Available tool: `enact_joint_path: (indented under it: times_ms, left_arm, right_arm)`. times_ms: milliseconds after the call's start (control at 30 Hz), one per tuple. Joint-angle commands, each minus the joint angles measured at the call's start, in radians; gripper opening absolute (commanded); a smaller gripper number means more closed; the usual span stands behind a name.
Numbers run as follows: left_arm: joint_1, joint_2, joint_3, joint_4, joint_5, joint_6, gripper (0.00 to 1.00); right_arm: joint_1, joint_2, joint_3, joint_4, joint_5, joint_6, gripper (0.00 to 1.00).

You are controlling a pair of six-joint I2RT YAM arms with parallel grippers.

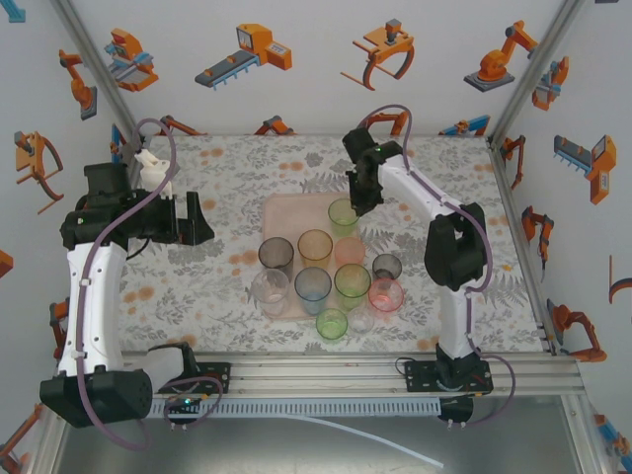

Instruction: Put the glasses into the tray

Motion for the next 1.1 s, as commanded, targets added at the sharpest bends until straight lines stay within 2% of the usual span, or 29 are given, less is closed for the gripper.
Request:
enact_joint_path:
  times_ms: [0, 500, 1067]
  left_arm:
    - [0.008, -0.021, -0.008, 0.006, 0.026, -0.012, 0.97]
    - [0.009, -0.026, -0.017, 0.006, 0.028, -0.014, 0.97]
    - [0.013, -0.034, -0.020, 0.007, 0.031, -0.015, 0.97]
  right_arm:
    - [0.012, 0.010, -0.015, 0.005, 0.017, -0.012, 0.00]
    - [0.017, 0.015, -0.028, 0.007, 0.018, -0.011, 0.05]
    - [0.018, 0.020, -0.022, -0.008, 0.017, -0.013, 0.22]
